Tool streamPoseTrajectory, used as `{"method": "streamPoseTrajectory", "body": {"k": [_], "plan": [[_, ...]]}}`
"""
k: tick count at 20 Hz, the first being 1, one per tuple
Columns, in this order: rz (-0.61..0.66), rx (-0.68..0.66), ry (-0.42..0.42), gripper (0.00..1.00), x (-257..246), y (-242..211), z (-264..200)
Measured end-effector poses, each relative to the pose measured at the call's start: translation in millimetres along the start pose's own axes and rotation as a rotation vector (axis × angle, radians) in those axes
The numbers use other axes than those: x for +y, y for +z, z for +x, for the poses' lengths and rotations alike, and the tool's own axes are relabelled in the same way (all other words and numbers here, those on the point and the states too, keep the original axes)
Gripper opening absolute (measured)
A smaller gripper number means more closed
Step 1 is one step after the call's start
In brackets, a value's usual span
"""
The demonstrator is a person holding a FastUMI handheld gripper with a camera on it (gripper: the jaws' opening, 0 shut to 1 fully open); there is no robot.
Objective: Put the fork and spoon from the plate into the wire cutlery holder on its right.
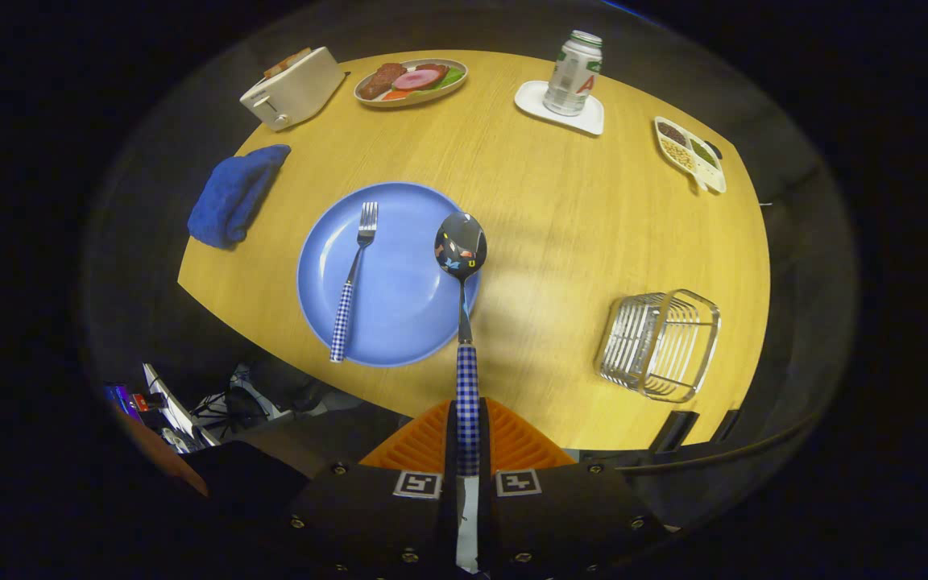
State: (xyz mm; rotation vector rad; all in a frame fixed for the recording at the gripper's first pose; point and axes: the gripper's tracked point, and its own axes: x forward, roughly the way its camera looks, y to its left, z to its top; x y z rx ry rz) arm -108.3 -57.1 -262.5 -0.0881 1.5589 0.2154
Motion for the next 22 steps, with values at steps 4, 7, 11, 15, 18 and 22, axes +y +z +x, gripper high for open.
{"method": "streamPoseTrajectory", "body": {"k": [4, 7, 11, 15, 18, 22], "plan": [[0.049, -0.022, -0.059, 0.11, -37.5, -19.6, -30.1], [0.057, -0.021, -0.090, 0.10, -57.2, -33.0, -48.0], [0.044, 0.023, -0.133, 0.10, -82.3, -54.6, -59.1], [0.027, 0.099, -0.201, 0.10, -126.9, -68.2, -61.1], [0.007, 0.140, -0.221, 0.10, -141.2, -74.9, -61.1], [-0.004, 0.171, -0.219, 0.10, -146.2, -74.6, -55.2]]}}
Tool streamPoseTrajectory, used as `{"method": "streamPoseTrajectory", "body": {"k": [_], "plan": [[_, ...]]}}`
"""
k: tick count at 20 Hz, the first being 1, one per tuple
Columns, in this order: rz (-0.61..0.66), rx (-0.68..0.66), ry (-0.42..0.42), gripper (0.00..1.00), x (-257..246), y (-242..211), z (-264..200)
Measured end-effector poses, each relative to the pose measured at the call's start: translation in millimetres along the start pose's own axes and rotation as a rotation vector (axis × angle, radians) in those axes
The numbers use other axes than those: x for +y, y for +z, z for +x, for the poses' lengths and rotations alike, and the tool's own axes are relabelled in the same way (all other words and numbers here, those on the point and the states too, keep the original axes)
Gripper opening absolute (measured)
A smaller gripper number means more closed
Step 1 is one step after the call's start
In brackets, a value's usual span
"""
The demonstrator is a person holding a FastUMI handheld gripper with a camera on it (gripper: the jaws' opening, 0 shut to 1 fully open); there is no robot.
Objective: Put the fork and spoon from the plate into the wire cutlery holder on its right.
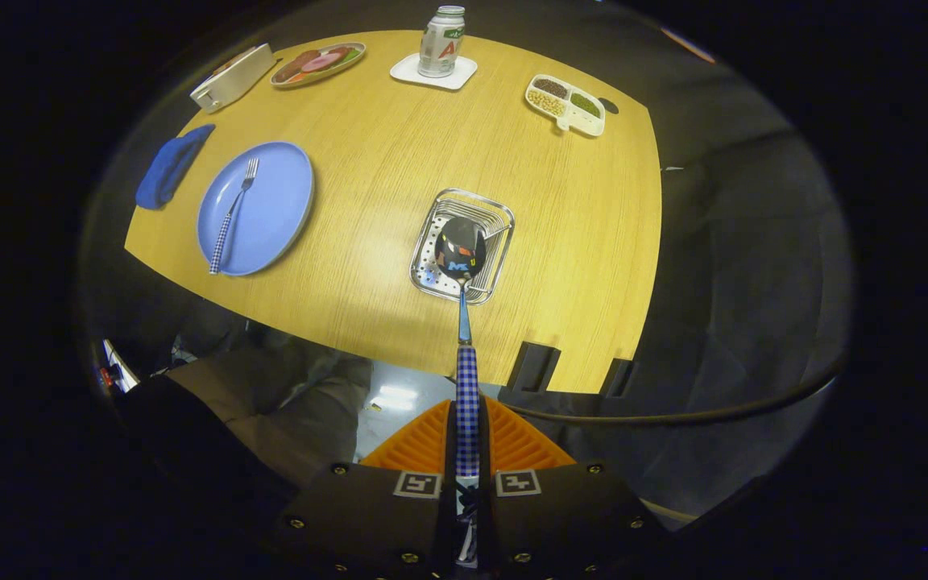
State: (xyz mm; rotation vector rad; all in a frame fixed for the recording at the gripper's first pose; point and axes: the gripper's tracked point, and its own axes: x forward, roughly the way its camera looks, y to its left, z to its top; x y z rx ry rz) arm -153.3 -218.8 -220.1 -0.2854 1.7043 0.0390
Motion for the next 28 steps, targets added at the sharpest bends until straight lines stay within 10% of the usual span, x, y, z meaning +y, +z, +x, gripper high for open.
{"method": "streamPoseTrajectory", "body": {"k": [23, 28], "plan": [[-0.096, 0.259, 0.050, 0.14, -11.9, 48.3, 51.8], [-0.052, 0.194, 0.040, 0.47, -17.9, 45.0, 29.7]]}}
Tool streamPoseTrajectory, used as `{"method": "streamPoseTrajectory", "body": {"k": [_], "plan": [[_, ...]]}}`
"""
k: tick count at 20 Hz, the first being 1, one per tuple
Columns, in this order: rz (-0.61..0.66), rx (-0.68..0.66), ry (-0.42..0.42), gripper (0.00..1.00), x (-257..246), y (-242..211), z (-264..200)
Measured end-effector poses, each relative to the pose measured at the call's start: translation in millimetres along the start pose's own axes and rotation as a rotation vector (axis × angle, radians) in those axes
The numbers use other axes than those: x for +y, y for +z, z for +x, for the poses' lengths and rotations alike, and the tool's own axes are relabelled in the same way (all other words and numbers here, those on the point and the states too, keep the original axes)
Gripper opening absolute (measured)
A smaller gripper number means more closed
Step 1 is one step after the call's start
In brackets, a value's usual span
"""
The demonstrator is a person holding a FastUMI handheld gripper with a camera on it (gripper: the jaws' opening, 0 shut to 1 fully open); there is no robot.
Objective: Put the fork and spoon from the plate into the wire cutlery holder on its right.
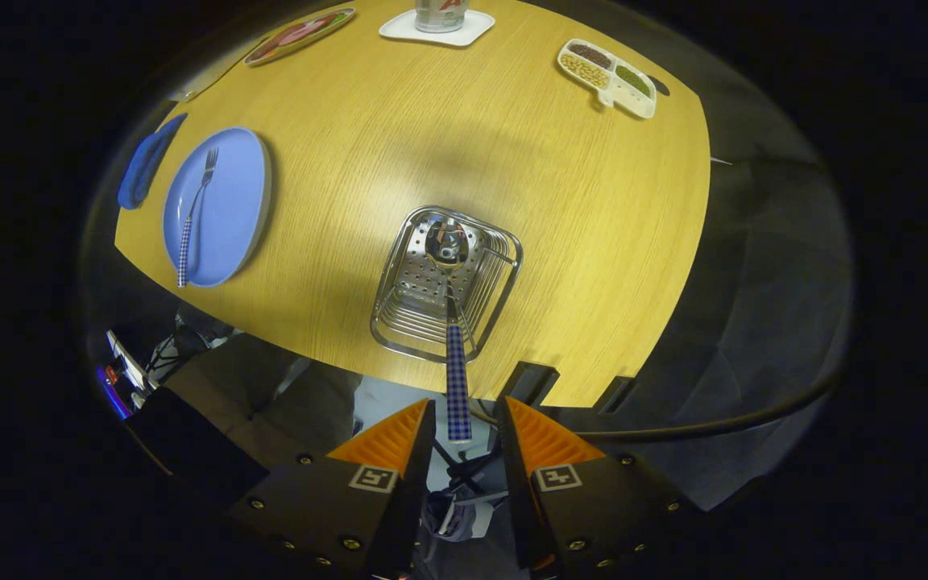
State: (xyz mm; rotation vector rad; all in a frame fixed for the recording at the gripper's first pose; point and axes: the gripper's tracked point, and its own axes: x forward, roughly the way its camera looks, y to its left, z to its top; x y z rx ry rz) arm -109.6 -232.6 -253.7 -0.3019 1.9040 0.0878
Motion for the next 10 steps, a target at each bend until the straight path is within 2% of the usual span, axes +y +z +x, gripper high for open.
{"method": "streamPoseTrajectory", "body": {"k": [1, 4, 7, 10], "plan": [[0.012, -0.017, 0.008, 0.48, 1.3, -3.1, -5.4], [0.070, -0.100, 0.021, 0.95, 10.6, -14.4, -22.2], [0.125, -0.168, 0.036, 0.96, 26.7, -27.1, -35.3], [0.163, -0.290, 0.006, 0.96, 42.1, -27.4, -45.6]]}}
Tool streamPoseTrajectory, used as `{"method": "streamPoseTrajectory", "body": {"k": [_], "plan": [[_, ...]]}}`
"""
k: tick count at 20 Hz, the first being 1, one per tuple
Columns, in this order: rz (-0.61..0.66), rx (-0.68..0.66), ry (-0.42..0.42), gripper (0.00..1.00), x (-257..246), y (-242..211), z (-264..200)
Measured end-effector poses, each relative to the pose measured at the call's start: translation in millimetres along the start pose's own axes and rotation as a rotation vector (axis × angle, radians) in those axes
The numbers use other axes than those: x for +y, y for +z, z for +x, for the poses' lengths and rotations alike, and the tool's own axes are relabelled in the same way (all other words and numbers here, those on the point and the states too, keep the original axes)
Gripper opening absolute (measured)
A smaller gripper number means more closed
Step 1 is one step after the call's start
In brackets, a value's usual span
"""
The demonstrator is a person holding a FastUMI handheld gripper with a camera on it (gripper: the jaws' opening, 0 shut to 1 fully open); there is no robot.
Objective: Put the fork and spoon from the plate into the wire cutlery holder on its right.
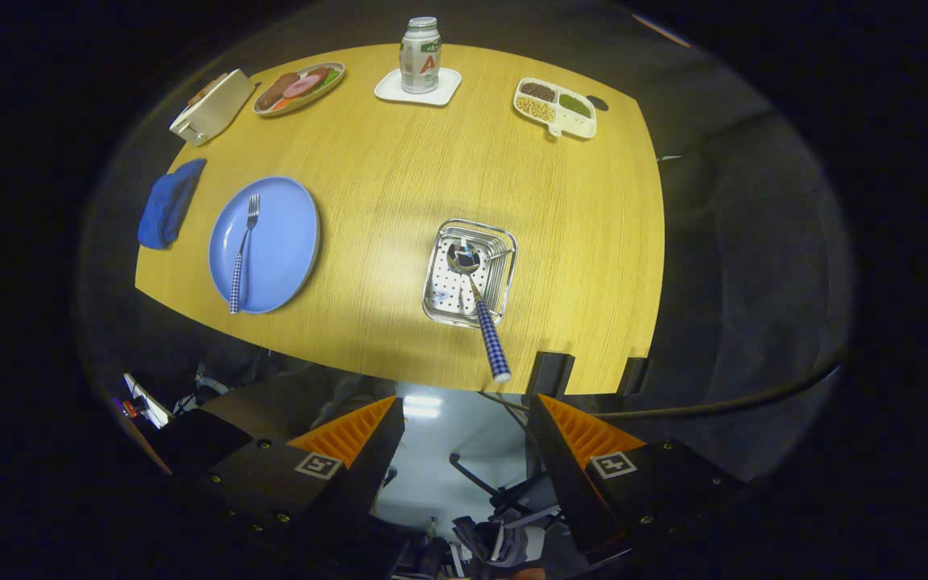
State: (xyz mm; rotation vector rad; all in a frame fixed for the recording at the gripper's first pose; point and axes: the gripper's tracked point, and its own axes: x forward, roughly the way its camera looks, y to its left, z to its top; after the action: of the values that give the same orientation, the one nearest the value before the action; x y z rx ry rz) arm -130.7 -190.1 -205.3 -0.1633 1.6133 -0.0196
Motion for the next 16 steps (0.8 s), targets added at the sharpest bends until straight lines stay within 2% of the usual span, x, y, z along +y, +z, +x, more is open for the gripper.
{"method": "streamPoseTrajectory", "body": {"k": [2, 6, 13, 16], "plan": [[0.011, -0.054, -0.046, 0.96, 10.6, -7.5, -7.3], [0.047, -0.119, -0.053, 0.96, 51.8, -15.3, -23.5], [0.097, -0.199, -0.019, 0.96, 109.5, -19.7, -30.7], [0.088, -0.163, 0.025, 0.96, 137.1, -24.4, -18.1]]}}
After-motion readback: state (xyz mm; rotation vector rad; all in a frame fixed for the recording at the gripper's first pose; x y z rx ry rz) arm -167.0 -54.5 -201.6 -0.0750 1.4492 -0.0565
